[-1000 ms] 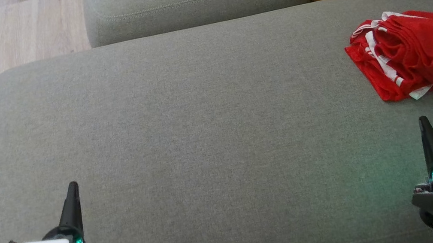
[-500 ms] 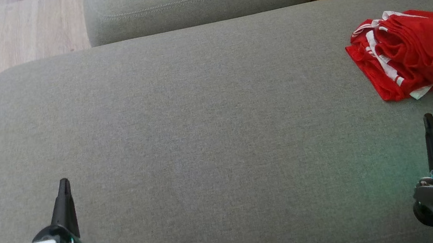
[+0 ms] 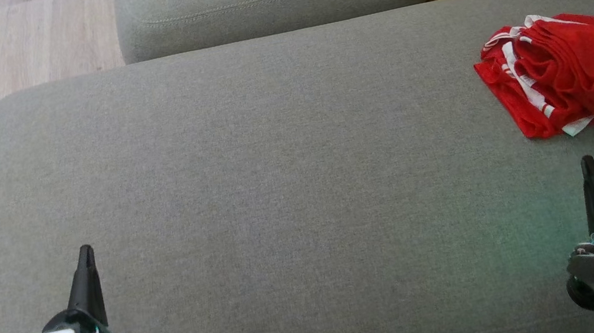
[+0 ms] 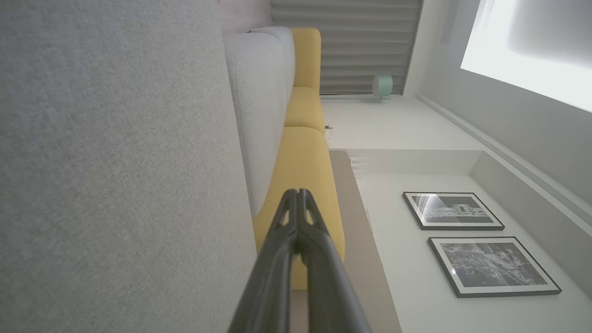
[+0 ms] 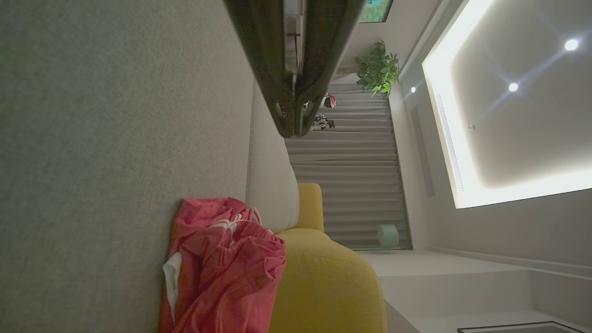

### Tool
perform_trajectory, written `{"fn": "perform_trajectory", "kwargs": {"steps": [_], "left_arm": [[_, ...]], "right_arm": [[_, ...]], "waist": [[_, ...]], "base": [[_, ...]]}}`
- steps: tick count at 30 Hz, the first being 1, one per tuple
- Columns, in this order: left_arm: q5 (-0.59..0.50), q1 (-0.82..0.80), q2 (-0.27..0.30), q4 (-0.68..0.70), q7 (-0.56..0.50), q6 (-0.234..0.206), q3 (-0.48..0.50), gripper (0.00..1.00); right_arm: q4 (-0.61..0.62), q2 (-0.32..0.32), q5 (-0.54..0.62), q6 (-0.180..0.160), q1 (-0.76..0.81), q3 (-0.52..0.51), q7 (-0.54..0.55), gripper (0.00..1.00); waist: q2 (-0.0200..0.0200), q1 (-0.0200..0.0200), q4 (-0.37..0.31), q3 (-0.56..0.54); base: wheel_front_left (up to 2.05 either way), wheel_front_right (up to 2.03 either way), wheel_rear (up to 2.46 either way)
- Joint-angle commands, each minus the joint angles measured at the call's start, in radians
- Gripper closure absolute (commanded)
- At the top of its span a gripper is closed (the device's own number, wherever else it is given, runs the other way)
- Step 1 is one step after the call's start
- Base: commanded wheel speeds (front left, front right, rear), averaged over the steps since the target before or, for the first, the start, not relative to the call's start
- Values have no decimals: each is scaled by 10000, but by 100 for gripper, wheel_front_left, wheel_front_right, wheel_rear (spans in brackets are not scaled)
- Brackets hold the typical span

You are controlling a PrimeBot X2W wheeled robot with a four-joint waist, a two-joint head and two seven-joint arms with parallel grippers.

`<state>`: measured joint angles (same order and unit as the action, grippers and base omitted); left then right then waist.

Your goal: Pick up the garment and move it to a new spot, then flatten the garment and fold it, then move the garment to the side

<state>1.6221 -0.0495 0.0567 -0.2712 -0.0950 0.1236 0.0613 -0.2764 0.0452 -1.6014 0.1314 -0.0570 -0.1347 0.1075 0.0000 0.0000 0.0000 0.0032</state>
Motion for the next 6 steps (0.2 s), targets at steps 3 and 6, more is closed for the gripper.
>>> {"fn": "perform_trajectory", "kwargs": {"steps": [3,6], "left_arm": [[-5,-572,52,265,-56,71,368,100],[-11,-572,47,264,-62,71,375,100]], "right_arm": [[316,51,-64,-7,-510,199,66,100],[316,51,-64,-7,-510,199,65,100]], "waist": [[0,0,0,-1],[0,0,0,-1]], "base": [[0,0,0],[0,0,0]]}}
